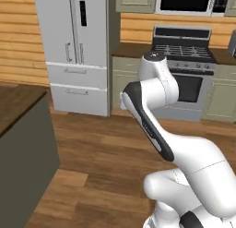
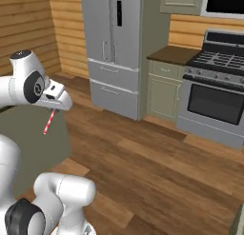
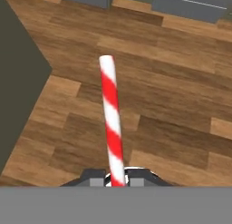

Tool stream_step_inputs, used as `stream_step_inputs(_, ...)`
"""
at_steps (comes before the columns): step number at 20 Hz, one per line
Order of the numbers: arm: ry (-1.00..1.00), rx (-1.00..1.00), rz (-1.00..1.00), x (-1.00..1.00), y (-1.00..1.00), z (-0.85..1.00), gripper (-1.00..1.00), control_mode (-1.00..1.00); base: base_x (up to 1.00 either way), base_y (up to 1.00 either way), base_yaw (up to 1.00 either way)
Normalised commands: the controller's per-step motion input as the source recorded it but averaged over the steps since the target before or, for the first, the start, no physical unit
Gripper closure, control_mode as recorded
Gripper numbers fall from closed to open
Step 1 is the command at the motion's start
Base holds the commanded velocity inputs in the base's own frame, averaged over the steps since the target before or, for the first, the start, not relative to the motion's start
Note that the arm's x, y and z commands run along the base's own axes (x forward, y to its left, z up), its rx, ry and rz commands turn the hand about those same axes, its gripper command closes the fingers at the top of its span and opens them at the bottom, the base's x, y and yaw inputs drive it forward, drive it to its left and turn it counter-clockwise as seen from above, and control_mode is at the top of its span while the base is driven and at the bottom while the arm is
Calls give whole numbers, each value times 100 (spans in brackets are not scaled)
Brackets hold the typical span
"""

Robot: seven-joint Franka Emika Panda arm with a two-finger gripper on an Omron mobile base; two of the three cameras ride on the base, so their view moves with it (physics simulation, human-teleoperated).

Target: Take a straw from the drawer in front and place it inside the glass cup on the dining counter.

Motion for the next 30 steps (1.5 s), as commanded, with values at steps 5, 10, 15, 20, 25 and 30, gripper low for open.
stream_step_inputs(5, 0, 0, 0, 0, 0, 0, 100, 100, 100, 0, 1)
stream_step_inputs(10, 0, 0, 0, 0, 0, 0, 100, 100, 100, 16, 4)
stream_step_inputs(15, 0, 0, 0, 0, 0, 0, 100, 100, 100, 31, 21)
stream_step_inputs(20, 0, 0, 0, 0, 0, 0, 100, 100, 100, 15, 40)
stream_step_inputs(25, 0, 0, 0, 0, 0, 0, 100, 100, 100, 0, 51)
stream_step_inputs(30, 0, 0, 0, 0, 0, 0, 100, 100, 100, -6, 51)
